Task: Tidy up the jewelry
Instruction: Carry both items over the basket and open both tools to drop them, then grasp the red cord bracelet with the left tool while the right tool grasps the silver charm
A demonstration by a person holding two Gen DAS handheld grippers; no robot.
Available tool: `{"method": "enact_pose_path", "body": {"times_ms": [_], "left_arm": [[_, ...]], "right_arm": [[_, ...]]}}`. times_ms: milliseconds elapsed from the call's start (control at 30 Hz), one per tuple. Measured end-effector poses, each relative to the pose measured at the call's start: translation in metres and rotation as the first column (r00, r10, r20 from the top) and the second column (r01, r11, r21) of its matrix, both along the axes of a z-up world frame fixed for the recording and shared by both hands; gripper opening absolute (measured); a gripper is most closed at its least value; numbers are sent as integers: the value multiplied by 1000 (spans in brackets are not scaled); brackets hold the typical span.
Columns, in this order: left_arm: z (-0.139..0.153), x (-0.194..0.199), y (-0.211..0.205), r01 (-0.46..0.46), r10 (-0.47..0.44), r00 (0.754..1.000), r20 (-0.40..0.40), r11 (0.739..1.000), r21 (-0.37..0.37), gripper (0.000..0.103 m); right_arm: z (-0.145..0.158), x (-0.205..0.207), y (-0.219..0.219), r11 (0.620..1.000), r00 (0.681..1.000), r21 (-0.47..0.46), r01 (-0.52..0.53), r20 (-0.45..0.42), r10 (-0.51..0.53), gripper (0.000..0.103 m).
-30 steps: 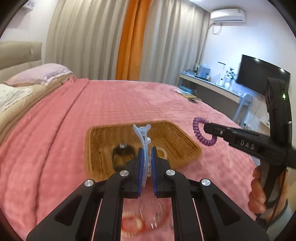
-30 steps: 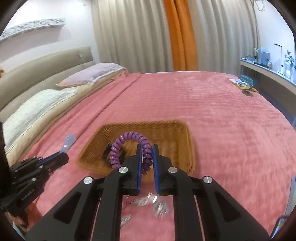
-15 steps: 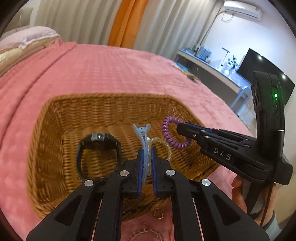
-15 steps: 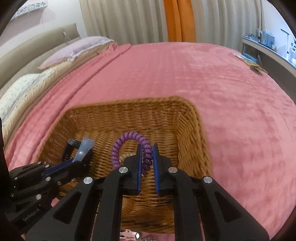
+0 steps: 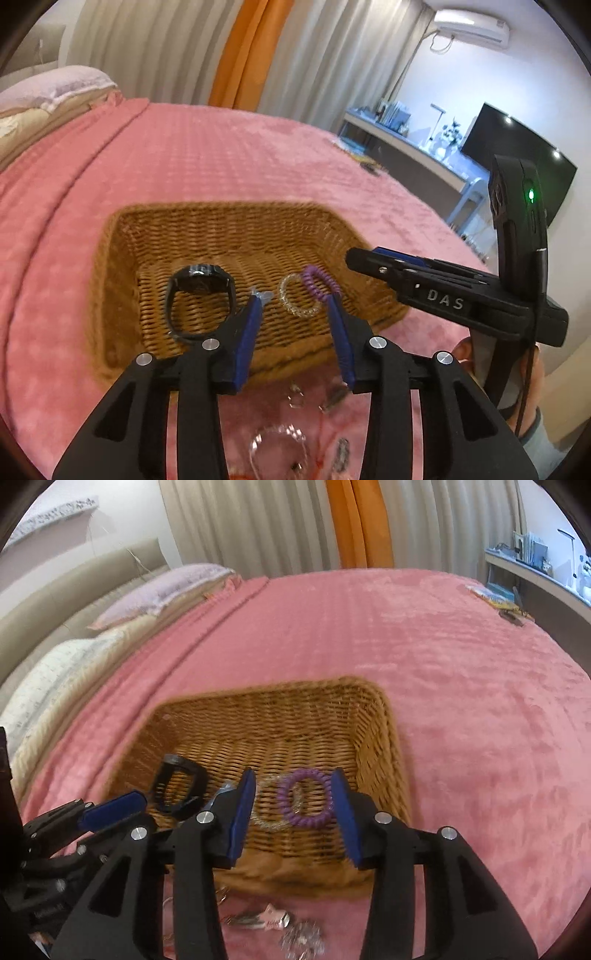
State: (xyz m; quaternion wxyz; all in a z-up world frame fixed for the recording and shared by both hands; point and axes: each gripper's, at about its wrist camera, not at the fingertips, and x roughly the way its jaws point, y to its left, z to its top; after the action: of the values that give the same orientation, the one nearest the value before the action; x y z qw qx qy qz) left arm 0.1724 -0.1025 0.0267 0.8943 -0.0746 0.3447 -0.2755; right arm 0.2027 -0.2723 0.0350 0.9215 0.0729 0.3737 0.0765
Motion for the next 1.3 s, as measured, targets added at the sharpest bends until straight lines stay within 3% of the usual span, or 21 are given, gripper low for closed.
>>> {"method": "enact_pose_path", "body": {"times_ms": [167, 300, 400, 567, 833, 1000, 1300], "left_arm": [[27, -40, 31, -23, 26, 997, 66, 999, -50, 36], [34, -70, 57, -64, 69, 994, 86, 995, -71, 36], [25, -85, 74, -94, 99, 993, 70, 993, -70, 36], [-14, -95, 92, -136, 135, 991, -15, 988, -70, 36], [-54, -87, 76, -130, 130, 985, -109, 991, 13, 34], [-61, -88, 66, -109, 114, 989, -96, 992, 59, 34], [-72, -93, 52, -118, 128, 989, -70, 983, 140, 34]], "right_arm": [[28, -44, -5, 1000, 997, -8, -6, 80, 7, 39], [32, -79, -4, 998, 994, -58, -2, 109, 9, 39], [24, -96, -4, 998, 993, -70, -2, 119, 10, 39], [-2, -113, -5, 997, 994, -81, 2, 105, 7, 39], [-44, -102, -12, 998, 1000, -59, 11, 24, -9, 39], [-59, -96, -16, 999, 1000, -41, 13, -20, -14, 39], [-77, -88, -3, 992, 997, -124, 8, -76, -17, 39]]}}
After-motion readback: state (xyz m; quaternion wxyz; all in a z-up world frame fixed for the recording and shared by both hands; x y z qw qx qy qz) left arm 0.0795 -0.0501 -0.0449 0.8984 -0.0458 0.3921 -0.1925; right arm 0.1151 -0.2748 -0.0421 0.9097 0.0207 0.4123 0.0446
